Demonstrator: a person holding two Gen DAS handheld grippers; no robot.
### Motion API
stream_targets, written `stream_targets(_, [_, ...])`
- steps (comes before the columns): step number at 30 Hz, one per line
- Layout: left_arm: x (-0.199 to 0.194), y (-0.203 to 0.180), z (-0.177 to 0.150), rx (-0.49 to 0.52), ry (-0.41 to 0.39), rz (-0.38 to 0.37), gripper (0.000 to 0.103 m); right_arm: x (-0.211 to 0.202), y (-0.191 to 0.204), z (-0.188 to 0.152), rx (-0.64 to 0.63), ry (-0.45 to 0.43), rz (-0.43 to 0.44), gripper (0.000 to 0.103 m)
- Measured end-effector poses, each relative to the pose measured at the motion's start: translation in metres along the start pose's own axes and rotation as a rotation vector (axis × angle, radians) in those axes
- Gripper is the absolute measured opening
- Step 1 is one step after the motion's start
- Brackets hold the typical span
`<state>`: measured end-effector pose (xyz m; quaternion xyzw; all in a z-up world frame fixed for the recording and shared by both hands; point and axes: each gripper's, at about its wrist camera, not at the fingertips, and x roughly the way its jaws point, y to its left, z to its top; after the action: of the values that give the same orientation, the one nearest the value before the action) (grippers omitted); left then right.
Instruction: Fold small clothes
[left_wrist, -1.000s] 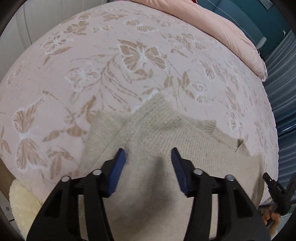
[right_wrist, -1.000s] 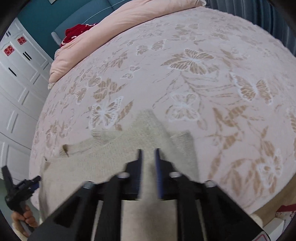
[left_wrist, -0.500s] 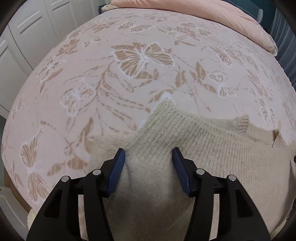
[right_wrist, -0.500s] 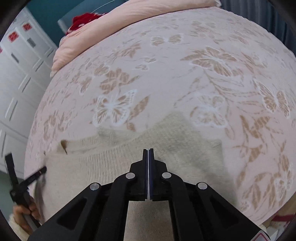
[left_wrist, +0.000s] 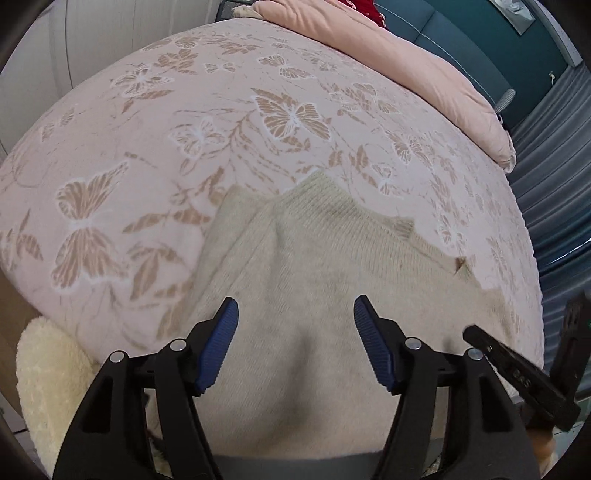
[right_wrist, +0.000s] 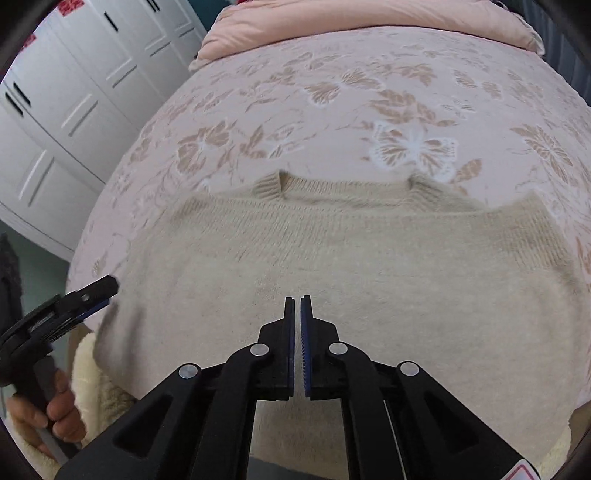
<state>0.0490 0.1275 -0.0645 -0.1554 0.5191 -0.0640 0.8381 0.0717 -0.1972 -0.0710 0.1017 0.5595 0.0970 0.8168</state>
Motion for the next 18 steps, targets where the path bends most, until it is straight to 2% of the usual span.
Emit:
stream_targets(2, [-0.007, -0.004, -0.015, 0.039, -0.001, 0.004, 0.063, 0.042, 0.001, 0.002, -0.003, 0.099, -0.037, 0.000])
stream_targets(3, [-0.008, -0.005, -0.020, 0.052, 0.007, 0.003, 0.063, 0.054, -0.002, 0.004, 0.004, 0.094, -0.043, 0.000])
stream_targets(6, [-0.013, -0.007, -0.032, 0.060, 0.023, -0.012, 0.064, 0.047, 0.000, 0.017, 0.040, 0.080, -0.048, 0.000])
stream_targets(8, [-0.019, -0.003, -0.037, 0.047, 0.017, -0.016, 0.068, 0.027, 0.004, 0.015, 0.057, 0.055, -0.003, 0.003])
stream_targets(11, [-0.028, 0.017, -0.047, -0.039, 0.000, -0.022, 0.072, 0.001, 0.008, -0.005, 0.058, 0.013, 0.018, 0.003])
stream_targets(16, [-0.029, 0.047, -0.067, -0.193, 0.036, -0.062, 0.074, 0.001, 0.006, -0.027, 0.108, 0.033, 0.031, 0.003])
stream_targets(18, [-0.023, 0.051, -0.071, -0.212, 0.039, -0.034, 0.083, 0.007, 0.007, -0.026, 0.105, 0.047, 0.024, 0.003])
